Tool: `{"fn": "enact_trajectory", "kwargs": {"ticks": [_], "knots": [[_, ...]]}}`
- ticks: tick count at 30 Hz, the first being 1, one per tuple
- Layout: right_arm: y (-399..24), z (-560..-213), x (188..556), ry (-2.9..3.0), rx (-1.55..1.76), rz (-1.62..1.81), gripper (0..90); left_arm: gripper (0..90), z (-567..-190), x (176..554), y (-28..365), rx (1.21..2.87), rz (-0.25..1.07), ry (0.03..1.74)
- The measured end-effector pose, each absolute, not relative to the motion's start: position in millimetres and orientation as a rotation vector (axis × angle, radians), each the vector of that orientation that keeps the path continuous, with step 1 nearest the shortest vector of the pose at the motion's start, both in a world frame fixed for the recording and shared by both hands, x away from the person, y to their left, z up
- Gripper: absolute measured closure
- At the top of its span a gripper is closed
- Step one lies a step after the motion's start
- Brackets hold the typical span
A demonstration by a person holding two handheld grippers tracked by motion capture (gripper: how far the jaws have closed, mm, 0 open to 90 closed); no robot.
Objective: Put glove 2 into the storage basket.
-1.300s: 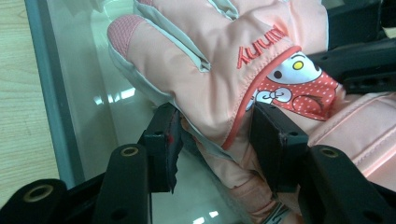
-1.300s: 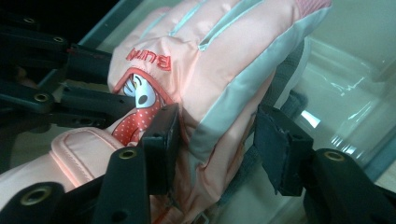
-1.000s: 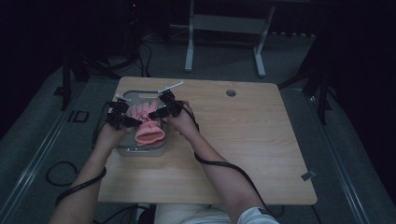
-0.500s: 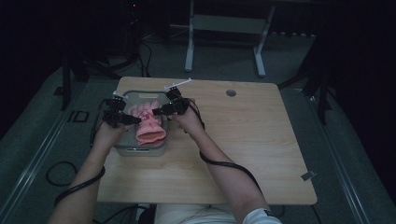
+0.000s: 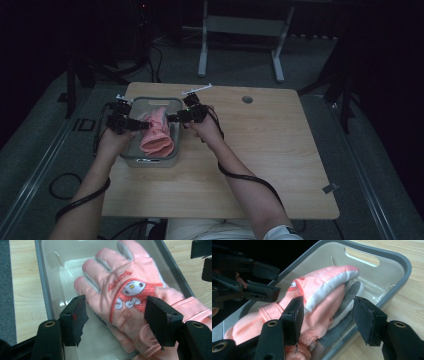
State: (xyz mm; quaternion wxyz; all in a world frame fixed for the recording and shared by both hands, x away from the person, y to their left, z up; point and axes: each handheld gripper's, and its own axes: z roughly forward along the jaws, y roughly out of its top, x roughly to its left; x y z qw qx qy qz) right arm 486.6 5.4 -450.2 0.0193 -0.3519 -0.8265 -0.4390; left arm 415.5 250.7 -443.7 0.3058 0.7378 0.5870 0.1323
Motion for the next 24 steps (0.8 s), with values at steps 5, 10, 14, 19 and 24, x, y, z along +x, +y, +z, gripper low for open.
{"fn": "enact_trajectory", "kwargs": {"ticks": [5, 10, 14, 19, 24], "knots": [[-1.0, -449.4, 485.8, -2.558, -1.098, -1.370, 42.5, 33.2, -439.8, 414.3, 248.2, 1.957, 0.358, 1.533], [-7.9, -447.2, 488.0, -2.554, -1.109, -1.369, 42.1, 31.6, -432.2, 413.5, 247.6, 1.950, 0.382, 1.516], [-14.0, -445.3, 488.4, -2.556, -1.119, -1.377, 40.7, 31.5, -425.3, 411.8, 246.7, 1.933, 0.392, 1.498], [-23.0, -445.9, 485.7, -2.557, -1.082, -1.371, 32.3, 27.1, -417.7, 405.9, 237.4, 1.892, 0.358, 1.425], [-40.1, -445.4, 482.8, -2.555, -1.059, -1.383, 27.8, 16.8, -411.4, 399.0, 218.8, 1.929, 0.308, 1.316]]}}
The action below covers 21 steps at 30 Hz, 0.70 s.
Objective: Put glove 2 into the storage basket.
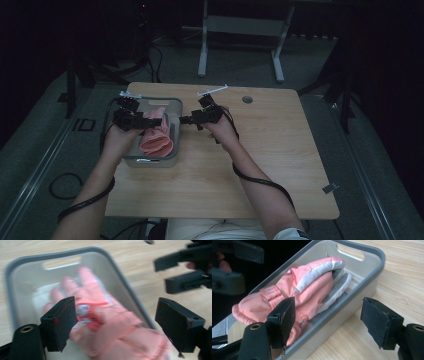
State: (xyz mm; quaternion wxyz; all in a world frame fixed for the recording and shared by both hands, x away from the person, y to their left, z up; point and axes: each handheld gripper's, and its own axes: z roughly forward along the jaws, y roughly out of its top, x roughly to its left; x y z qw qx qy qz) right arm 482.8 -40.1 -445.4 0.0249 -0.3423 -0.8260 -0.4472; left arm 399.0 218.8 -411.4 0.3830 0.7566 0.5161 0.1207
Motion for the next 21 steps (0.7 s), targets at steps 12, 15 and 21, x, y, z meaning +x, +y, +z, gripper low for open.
{"fn": "enact_trajectory", "kwargs": {"ticks": [12, 15, 21], "knots": [[-72.5, -445.1, 466.6, -2.627, -0.976, -1.425, 18.6, 1.5, -414.0, 377.5, 162.9, 1.954, 0.299, 1.085], [-79.4, -446.7, 462.3, -2.646, -0.944, -1.444, 16.6, 1.4, -415.8, 373.3, 151.3, 1.980, 0.311, 1.046], [-95.5, -452.6, 455.5, -2.657, -0.925, -1.492, 16.0, 1.4, -420.4, 365.9, 129.7, 1.994, 0.293, 0.944]]}}
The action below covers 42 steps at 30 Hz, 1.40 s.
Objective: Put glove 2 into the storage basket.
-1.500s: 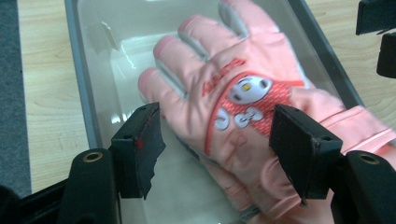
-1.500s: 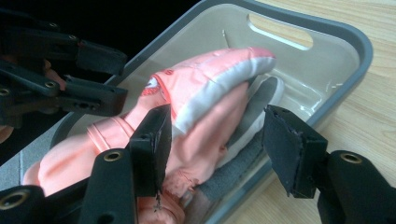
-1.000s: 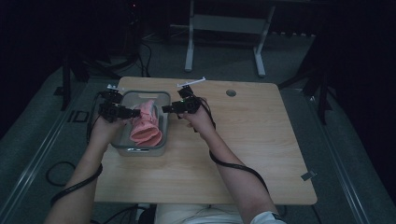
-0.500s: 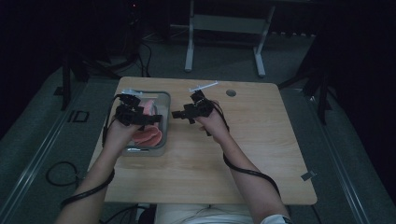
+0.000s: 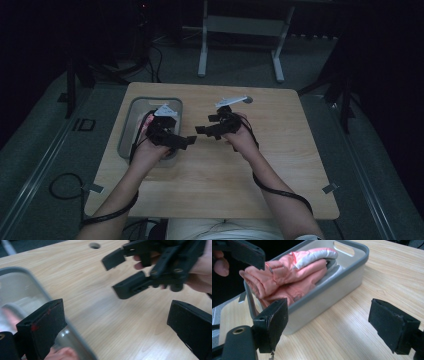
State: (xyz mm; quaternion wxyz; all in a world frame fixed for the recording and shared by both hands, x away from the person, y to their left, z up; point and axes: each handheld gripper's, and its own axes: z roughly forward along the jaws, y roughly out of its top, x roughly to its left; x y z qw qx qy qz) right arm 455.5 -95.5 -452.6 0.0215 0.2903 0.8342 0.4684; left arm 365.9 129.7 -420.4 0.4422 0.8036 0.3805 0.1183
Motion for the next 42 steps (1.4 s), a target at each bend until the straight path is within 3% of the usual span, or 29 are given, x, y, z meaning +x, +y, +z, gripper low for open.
{"fn": "enact_trajectory", "kwargs": {"ticks": [20, 42], "knots": [[-137.2, -495.7, 435.6, 2.638, 0.871, 1.365, 16.1, 1.5, -457.0, 333.8, 64.2, 2.071, 0.219, 0.708], [-170.6, -532.6, 398.8, 2.634, 0.860, 1.314, 16.1, 1.4, -517.6, 314.9, 44.9, 2.128, 0.179, 0.604]]}}
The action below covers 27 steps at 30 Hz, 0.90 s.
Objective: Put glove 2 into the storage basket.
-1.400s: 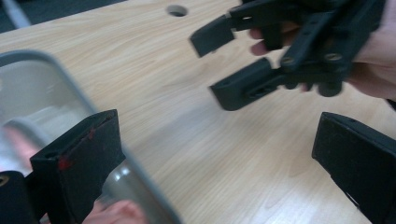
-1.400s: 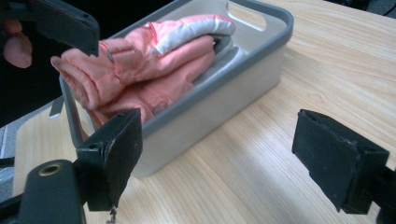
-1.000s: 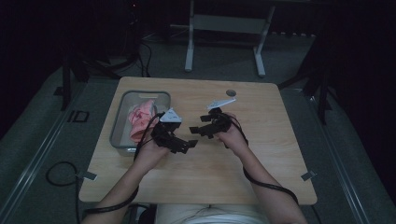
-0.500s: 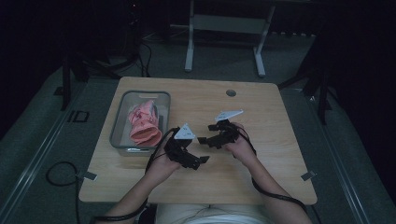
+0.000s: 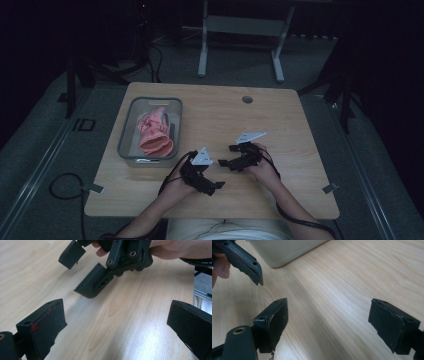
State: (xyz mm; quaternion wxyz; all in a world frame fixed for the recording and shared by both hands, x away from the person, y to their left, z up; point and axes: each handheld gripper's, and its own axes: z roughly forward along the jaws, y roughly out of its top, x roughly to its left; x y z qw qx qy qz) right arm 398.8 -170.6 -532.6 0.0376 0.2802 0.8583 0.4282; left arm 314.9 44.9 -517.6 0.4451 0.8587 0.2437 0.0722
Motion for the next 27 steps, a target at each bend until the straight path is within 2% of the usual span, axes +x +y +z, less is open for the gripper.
{"fn": "enact_trajectory", "kwargs": {"ticks": [6, 15, 20, 27], "knots": [[-178.1, -542.1, 392.4, 2.644, 0.864, 1.284, 16.0, 1.4, -530.8, 312.9, 42.6, 2.166, 0.206, 0.618], [-189.6, -550.4, 381.2, 2.627, 0.861, 1.271, 16.3, 1.5, -540.8, 310.1, 43.9, 2.132, 0.186, 0.641], [-193.1, -555.3, 374.1, 2.625, 0.844, 1.255, 16.3, 1.4, -546.7, 304.5, 43.2, 2.164, 0.257, 0.618], [-194.4, -555.9, 369.9, 2.590, 0.822, 1.287, 16.1, 1.4, -551.2, 300.2, 44.5, 2.170, 0.260, 0.610]]}}
